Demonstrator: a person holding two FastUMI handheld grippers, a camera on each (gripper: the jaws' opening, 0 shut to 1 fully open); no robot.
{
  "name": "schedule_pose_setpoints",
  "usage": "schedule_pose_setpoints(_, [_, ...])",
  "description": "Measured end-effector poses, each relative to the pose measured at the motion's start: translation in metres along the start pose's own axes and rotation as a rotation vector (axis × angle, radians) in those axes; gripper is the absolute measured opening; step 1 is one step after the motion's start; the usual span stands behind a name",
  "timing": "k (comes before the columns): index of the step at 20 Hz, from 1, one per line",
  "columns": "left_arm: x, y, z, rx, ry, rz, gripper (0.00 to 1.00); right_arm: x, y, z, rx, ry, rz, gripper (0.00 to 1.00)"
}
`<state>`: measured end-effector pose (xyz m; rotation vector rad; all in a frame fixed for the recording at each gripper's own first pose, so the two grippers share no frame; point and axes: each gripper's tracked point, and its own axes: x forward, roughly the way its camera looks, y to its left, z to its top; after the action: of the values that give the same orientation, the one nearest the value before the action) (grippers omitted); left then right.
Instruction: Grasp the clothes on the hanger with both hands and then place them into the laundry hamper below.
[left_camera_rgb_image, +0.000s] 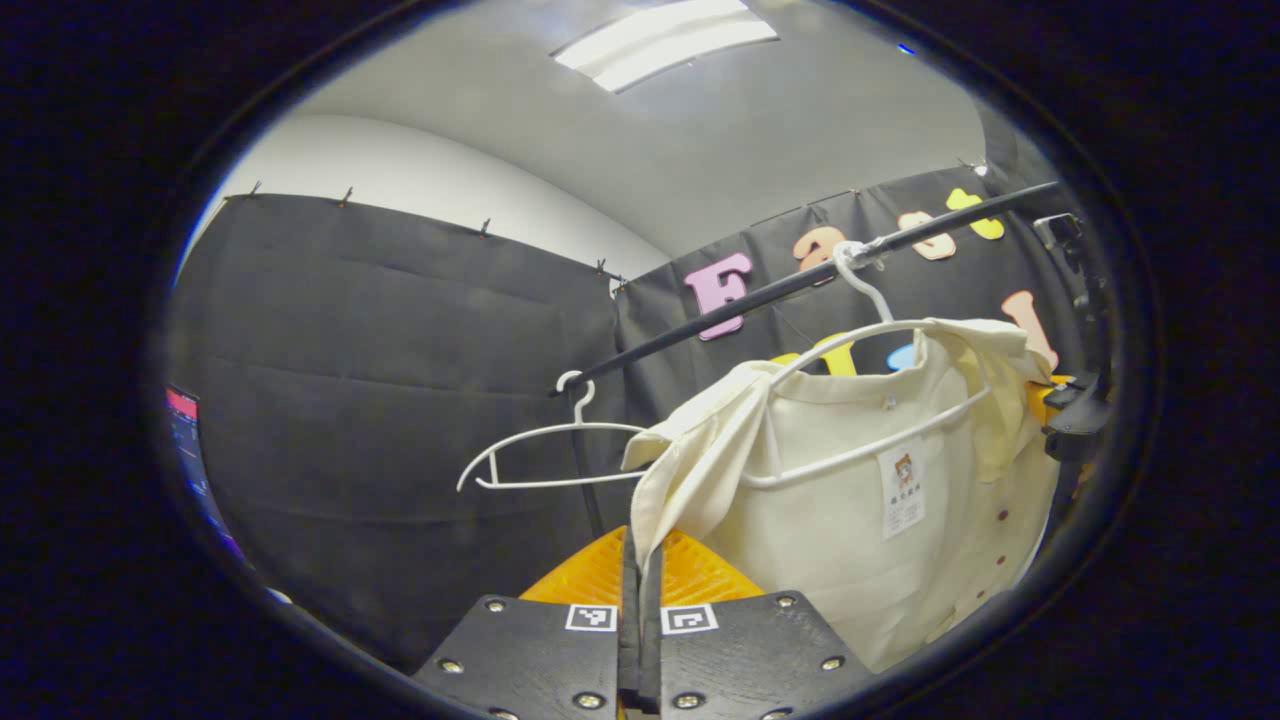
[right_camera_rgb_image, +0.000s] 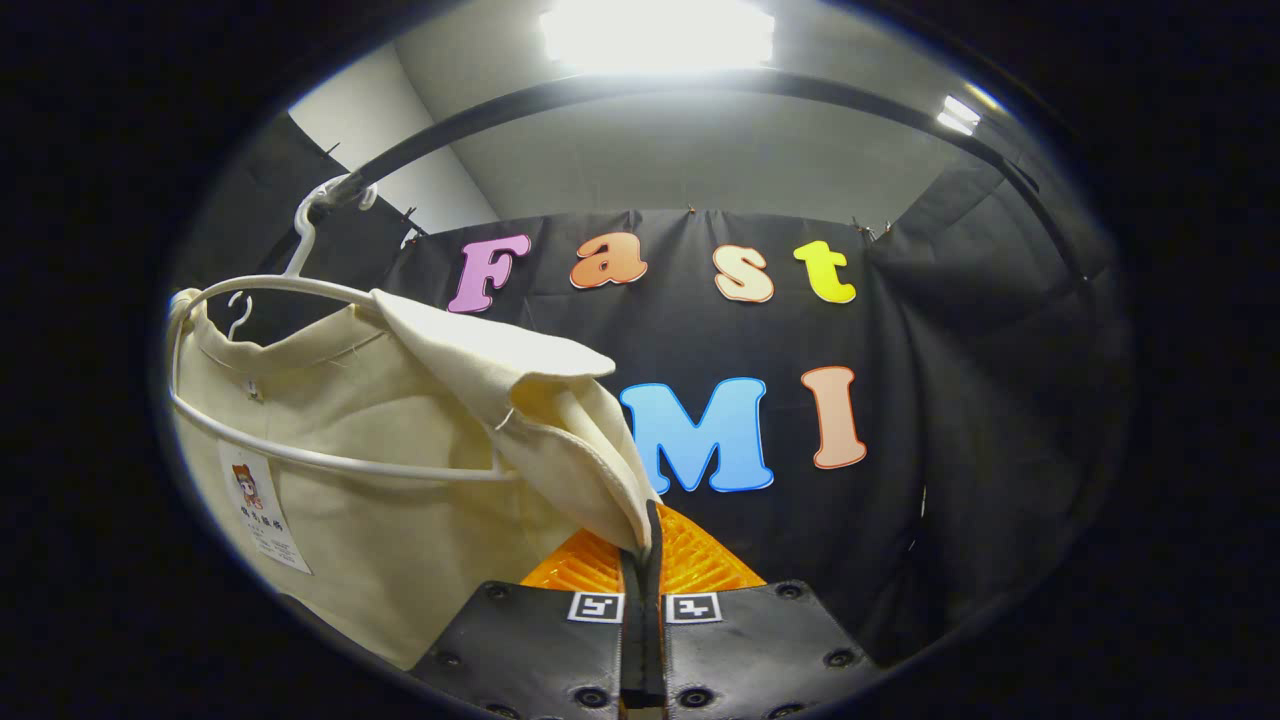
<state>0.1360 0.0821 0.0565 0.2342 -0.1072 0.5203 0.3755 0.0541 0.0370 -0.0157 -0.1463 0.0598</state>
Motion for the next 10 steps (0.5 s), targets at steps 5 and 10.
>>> schedule_pose_setpoints(5, [0.013,0.024,0.017,0.014,-0.055,0.045,0.01,0.010,-0.018,0.016,-0.014,-0.061,-0.047,0.01])
schedule_pose_setpoints(10, [0.034,0.045,0.019,-0.015,-0.059,0.082,0.00,0.027,-0.029,0.022,0.021,-0.084,-0.069,0.01])
